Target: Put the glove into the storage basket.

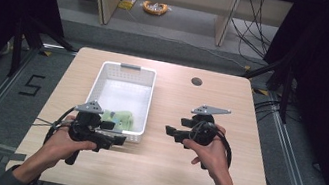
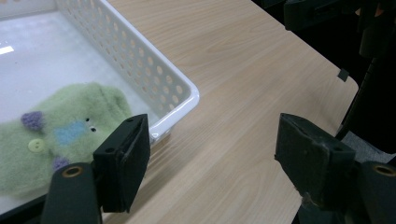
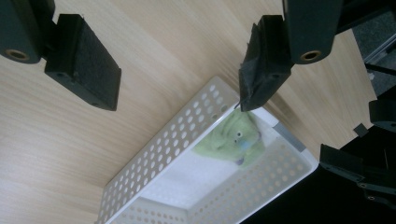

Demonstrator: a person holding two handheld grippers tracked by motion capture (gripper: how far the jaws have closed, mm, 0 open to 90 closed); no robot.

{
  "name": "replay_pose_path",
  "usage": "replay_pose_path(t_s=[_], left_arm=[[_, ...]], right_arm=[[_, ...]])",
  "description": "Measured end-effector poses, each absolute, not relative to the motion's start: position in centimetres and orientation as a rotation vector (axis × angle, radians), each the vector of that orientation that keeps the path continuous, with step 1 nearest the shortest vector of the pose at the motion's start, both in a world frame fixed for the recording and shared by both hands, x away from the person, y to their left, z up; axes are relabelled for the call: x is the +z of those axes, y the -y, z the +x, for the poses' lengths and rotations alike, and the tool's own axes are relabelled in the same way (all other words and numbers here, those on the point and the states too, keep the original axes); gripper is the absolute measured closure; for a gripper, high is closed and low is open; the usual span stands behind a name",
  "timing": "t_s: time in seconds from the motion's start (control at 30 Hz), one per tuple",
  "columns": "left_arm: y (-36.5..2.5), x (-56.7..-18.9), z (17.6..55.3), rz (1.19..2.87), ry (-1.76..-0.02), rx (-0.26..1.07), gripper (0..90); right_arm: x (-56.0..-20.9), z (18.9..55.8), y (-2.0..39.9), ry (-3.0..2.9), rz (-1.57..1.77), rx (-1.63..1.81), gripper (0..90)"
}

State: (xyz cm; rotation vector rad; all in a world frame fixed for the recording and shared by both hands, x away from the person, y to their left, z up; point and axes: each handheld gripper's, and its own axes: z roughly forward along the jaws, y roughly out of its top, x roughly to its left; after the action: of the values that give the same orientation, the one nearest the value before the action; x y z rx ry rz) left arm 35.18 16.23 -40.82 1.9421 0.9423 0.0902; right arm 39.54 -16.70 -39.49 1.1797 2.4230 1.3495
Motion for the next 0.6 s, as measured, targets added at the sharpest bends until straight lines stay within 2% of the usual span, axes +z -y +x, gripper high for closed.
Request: replay_pose_path(t_s=[0.6], left_arm=[[-14.8,-42.9,33.6,1.958,-0.907,0.097,25.7]], right_arm=[[-40.9,37.2,18.4,-2.415,1.184,1.367,29.6]])
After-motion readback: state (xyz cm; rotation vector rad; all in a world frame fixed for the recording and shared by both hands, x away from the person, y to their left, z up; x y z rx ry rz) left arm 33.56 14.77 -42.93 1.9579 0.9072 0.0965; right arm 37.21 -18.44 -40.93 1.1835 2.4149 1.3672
